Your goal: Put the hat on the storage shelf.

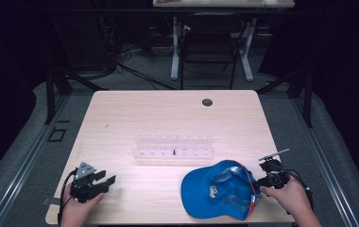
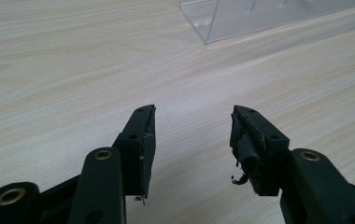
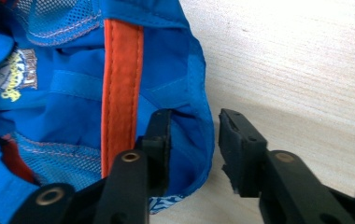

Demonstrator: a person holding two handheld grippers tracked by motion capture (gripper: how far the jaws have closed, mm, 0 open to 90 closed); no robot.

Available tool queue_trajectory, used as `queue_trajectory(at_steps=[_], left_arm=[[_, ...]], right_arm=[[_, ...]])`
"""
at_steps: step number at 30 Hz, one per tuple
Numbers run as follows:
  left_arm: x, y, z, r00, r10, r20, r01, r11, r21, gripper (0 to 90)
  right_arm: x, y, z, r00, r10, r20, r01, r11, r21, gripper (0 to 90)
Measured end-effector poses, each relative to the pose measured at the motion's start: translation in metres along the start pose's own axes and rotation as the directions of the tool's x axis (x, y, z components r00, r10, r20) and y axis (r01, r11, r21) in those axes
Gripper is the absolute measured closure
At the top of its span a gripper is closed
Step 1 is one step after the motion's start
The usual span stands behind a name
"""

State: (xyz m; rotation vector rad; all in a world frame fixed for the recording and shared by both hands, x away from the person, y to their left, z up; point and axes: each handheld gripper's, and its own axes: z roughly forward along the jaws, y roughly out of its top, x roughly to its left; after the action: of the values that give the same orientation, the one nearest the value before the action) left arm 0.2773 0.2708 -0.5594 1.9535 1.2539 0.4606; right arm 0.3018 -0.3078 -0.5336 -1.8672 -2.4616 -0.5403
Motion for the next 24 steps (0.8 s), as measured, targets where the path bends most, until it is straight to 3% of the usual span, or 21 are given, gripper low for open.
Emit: queue_trajectory(at_steps=[5,10,16,24], left_arm=[[0.000,0.000,0.000,1.0000,0.000,0.000,0.000,1.0000,0.000,50.7],[-0.001,0.000,0.000,1.0000,0.001,-0.002,-0.001,1.0000,-0.002,50.7],[0.000,0.000,0.000,1.0000,0.001,-0.003,-0.001,1.0000,-0.001,50.7],[0.000,0.000,0.000,1.0000,-0.001,-0.001,0.001,1.0000,0.001,50.8]], right_arm=[[0.004,0.001,0.001,0.9993,-0.016,0.034,0.016,1.000,-0.005,80.2],[0.005,0.001,-0.004,0.9997,0.002,0.023,-0.001,1.000,-0.022,88.6],[0.006,0.003,-0.009,0.9997,0.018,0.015,-0.018,1.000,-0.014,89.9],[0.013,0.008,-0.022,0.9998,0.005,0.021,-0.005,1.000,-0.013,90.0]])
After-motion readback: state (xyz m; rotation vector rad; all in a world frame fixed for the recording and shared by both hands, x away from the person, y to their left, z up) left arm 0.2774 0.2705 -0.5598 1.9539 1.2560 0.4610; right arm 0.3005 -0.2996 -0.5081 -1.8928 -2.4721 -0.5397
